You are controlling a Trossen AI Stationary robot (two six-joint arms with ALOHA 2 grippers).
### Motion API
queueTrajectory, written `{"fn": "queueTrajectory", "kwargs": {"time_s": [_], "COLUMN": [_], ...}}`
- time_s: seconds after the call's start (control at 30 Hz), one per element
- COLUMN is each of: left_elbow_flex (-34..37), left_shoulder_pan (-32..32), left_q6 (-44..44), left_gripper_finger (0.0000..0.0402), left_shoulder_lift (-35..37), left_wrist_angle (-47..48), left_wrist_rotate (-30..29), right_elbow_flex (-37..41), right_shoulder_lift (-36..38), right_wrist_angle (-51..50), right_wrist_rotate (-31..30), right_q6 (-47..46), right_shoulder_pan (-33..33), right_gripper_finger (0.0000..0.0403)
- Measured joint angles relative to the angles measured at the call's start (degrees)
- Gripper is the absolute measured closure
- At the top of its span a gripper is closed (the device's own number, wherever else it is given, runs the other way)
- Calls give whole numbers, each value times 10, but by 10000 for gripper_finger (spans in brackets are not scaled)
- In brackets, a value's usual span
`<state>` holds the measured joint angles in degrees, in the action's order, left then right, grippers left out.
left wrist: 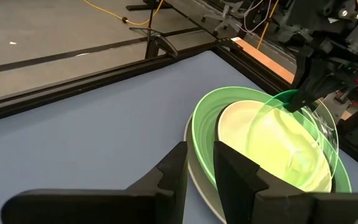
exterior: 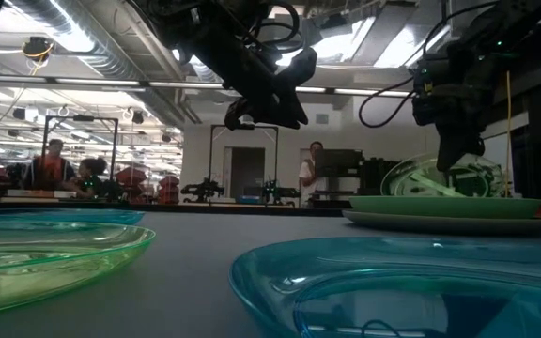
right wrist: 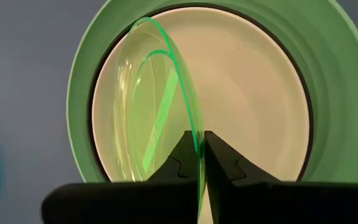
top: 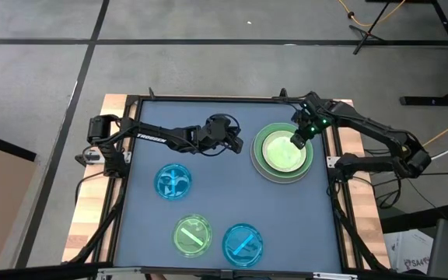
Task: Stack plastic plates
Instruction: Stack the top small light green plate on the white plate
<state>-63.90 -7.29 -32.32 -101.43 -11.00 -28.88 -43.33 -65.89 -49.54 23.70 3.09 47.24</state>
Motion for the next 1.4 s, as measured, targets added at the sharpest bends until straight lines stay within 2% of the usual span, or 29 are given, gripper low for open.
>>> {"fn": "queueTrajectory", "kwargs": {"time_s": [0.43,0.63,0.83,1.13,1.23,1.4], "left_elbow_flex": [0,0,0,0,0,0], "left_shoulder_pan": [0,0,0,0,0,0], "left_q6": [0,0,0,0,0,0], "left_gripper_finger": [331,331,331,331,331,331], "left_shoulder_lift": [0,0,0,0,0,0], "left_wrist_angle": [0,0,0,0,0,5], "left_wrist_rotate": [0,0,0,0,0,0], "right_elbow_flex": [0,0,0,0,0,0], "right_shoulder_lift": [0,0,0,0,0,0], "right_wrist_angle": [0,1,2,2,2,2], "right_wrist_rotate": [0,-3,-37,-38,-64,-163], "right_q6": [0,0,0,2,2,2], "right_shoulder_pan": [0,0,0,0,0,0], "right_gripper_finger": [400,356,311,306,307,307]}}
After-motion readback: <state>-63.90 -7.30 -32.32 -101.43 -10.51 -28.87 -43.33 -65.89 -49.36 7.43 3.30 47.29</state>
